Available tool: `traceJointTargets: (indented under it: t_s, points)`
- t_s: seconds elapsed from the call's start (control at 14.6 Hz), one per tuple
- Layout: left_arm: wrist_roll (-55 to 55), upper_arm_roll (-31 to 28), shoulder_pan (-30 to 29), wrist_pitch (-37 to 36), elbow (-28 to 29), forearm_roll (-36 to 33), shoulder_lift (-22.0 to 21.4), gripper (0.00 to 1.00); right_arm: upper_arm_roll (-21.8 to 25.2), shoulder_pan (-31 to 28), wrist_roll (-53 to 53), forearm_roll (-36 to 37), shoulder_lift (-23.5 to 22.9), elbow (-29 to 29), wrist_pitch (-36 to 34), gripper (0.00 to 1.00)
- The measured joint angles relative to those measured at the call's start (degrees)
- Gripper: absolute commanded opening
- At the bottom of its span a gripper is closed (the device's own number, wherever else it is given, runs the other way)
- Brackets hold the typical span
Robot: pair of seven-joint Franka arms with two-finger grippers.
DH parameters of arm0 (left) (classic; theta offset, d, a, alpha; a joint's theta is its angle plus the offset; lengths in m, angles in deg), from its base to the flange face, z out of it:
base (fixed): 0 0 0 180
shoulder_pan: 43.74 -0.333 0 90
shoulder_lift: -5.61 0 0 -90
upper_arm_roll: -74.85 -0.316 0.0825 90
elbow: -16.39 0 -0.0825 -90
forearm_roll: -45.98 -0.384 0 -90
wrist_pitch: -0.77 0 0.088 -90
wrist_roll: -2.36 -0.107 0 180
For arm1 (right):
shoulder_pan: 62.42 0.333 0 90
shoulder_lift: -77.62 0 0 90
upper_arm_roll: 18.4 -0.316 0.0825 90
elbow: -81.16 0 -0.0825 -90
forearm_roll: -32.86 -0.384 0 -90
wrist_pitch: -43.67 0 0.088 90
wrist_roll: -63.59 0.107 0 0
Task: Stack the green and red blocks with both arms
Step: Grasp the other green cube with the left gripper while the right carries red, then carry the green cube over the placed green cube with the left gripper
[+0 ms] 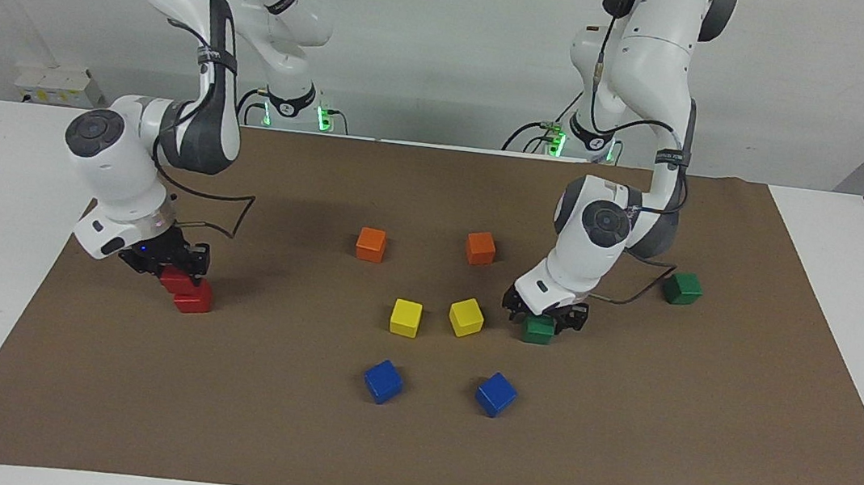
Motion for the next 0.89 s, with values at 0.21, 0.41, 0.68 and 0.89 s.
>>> traceJointTargets:
  t_s: [0.21, 0.41, 0.68, 0.89]
  points:
    - [0.4, -0.1, 0.0, 0.2, 0.0, 0.0, 0.0, 0.00, 0.0, 0.0, 0.0, 0.0, 0.0, 0.2, 0.1, 0.00]
    - [0.7, -0.4, 0.0, 0.1, 0.0, -1.0, 0.0, 0.00, 0.0, 0.0, 0.0, 0.0, 0.0, 0.4, 0.1, 0.00]
    - [1.2, -1.0, -0.1, -1.9, -1.2, -1.5, -0.5, 0.00, -0.1, 0.0, 0.0, 0.0, 0.0, 0.6, 0.9, 0.00]
    - [1.7, -1.3, -3.8, -10.3, -3.5, -1.4, -5.7, 0.00, -0.1, 0.0, 0.0, 0.1, -0.2, 0.8, 1.4, 0.00]
